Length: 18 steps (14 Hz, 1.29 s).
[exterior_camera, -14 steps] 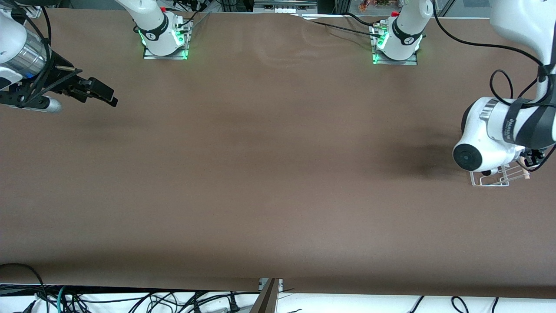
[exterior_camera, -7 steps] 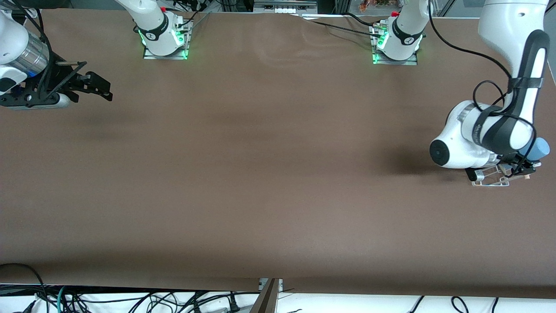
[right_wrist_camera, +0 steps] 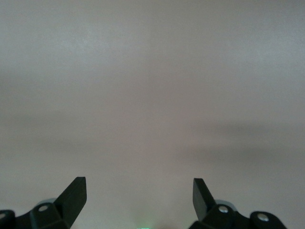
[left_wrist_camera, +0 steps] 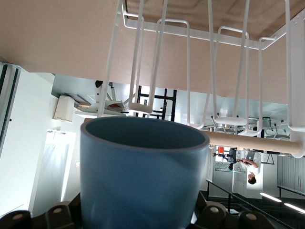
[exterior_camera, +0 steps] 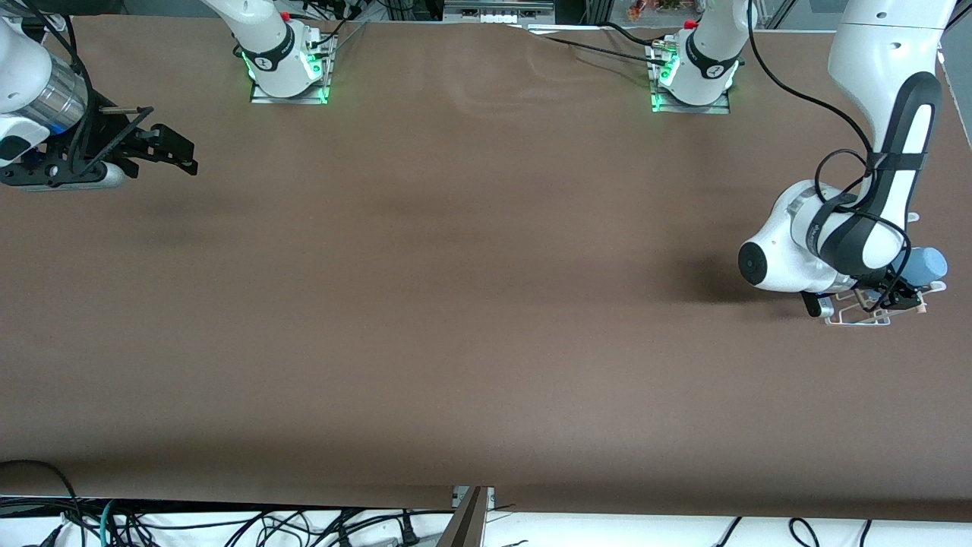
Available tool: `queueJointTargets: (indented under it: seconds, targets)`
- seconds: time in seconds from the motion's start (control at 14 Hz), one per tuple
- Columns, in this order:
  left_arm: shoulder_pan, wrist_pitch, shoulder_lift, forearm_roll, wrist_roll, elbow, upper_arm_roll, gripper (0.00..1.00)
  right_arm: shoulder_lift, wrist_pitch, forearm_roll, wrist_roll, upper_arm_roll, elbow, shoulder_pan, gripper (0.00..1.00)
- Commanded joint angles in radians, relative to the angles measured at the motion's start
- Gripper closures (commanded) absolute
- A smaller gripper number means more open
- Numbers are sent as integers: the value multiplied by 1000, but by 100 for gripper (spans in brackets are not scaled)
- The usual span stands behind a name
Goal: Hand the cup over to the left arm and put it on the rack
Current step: 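Lower the cup into the wire rack with the left gripper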
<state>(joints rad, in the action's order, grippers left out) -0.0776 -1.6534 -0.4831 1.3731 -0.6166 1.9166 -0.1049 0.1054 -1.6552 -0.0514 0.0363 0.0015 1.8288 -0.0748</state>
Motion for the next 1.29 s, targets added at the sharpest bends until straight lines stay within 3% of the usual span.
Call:
queueJointTargets:
  seconds: [0.0,0.71,0.79,0.86,0.93,1.21]
  targets:
    - [-8,-19,15,64,37,13,-1,100,7,20,15,-15,15,-9,18,1]
    - [-54,-97,-11,106,77,22,1,100,8,54,13,-6,18,-13,18,1]
    - [-54,-97,-12,106,81,22,1,91,8,54,13,-3,20,-13,17,1]
    - [-54,-95,-12,106,80,22,1,20,8,54,13,-1,20,-13,15,1]
    - [-53,-91,-12,106,78,22,1,0,10,55,13,-1,20,-17,15,1]
    - [-51,-89,-12,95,80,15,-1,0,8,63,13,-3,20,-26,15,1]
